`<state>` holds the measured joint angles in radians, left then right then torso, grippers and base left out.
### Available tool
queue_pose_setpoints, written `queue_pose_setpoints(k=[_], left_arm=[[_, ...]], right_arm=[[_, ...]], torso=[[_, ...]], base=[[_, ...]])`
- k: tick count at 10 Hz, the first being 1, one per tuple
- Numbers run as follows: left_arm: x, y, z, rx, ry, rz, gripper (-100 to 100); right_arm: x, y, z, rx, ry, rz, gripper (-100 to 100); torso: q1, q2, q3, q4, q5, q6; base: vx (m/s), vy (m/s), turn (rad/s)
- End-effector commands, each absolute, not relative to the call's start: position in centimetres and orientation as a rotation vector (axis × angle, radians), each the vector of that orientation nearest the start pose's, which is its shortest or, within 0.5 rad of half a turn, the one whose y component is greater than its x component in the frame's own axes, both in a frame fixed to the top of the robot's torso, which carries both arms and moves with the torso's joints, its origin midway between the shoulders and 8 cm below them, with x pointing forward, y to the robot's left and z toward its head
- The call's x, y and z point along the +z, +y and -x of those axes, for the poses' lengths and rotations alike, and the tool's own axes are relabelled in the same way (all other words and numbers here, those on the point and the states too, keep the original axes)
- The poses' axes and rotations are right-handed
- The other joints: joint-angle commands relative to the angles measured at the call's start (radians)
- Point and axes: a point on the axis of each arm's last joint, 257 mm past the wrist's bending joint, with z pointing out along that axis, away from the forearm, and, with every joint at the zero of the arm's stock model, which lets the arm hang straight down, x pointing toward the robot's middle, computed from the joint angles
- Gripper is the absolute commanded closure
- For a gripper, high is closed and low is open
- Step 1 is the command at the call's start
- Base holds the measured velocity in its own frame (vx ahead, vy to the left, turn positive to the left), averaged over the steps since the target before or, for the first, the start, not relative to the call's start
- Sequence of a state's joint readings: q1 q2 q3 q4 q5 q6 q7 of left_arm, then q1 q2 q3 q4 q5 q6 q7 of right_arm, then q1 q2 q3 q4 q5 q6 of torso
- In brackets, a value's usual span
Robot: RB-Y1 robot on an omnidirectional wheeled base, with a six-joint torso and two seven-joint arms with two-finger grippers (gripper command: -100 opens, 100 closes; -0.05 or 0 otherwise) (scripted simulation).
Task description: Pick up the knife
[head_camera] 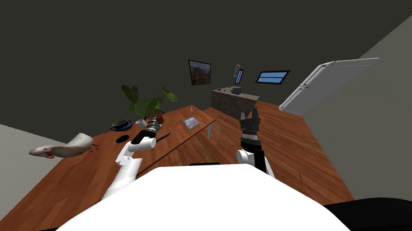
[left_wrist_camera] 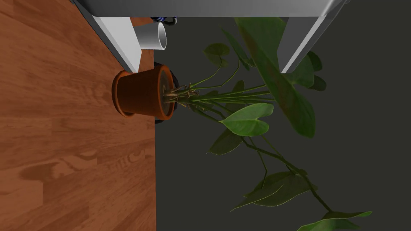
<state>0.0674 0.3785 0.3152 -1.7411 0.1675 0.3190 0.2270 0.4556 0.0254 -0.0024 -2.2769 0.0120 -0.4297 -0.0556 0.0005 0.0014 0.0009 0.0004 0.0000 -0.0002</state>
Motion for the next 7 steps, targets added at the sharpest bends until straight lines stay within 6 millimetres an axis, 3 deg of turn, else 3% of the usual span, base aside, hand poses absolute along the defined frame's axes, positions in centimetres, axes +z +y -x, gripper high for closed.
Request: queue_pose_setpoints(k=[1, 4, 7], left_arm=[[-19.6, 50.0, -49.7, -0.903, 1.032, 1.511, -100], [-22.8, 53.1, -49.5, -0.853, 1.005, 1.671, -100], [-26.3, 54.8, -48.5, -0.786, 1.002, 1.807, -100]], right_arm=[[2.4, -27.9, -35.9, 1.352, 0.602, -0.718, 0], [2.4, -27.9, -35.9, 1.352, 0.602, -0.718, 0], [2.4, -27.9, -35.9, 1.352, 0.602, -0.718, 0]], torso=[[0.000, 0.000, 0.000, 0.000, 0.000, 0.000], [0.000, 0.000, 0.000, 0.000, 0.000, -0.001], [0.001, 0.000, 0.000, 0.000, 0.000, 0.000]], base=[[-0.020, -0.002, -0.074], [-0.020, -0.003, -0.134], [-0.019, 0.007, -0.100]])
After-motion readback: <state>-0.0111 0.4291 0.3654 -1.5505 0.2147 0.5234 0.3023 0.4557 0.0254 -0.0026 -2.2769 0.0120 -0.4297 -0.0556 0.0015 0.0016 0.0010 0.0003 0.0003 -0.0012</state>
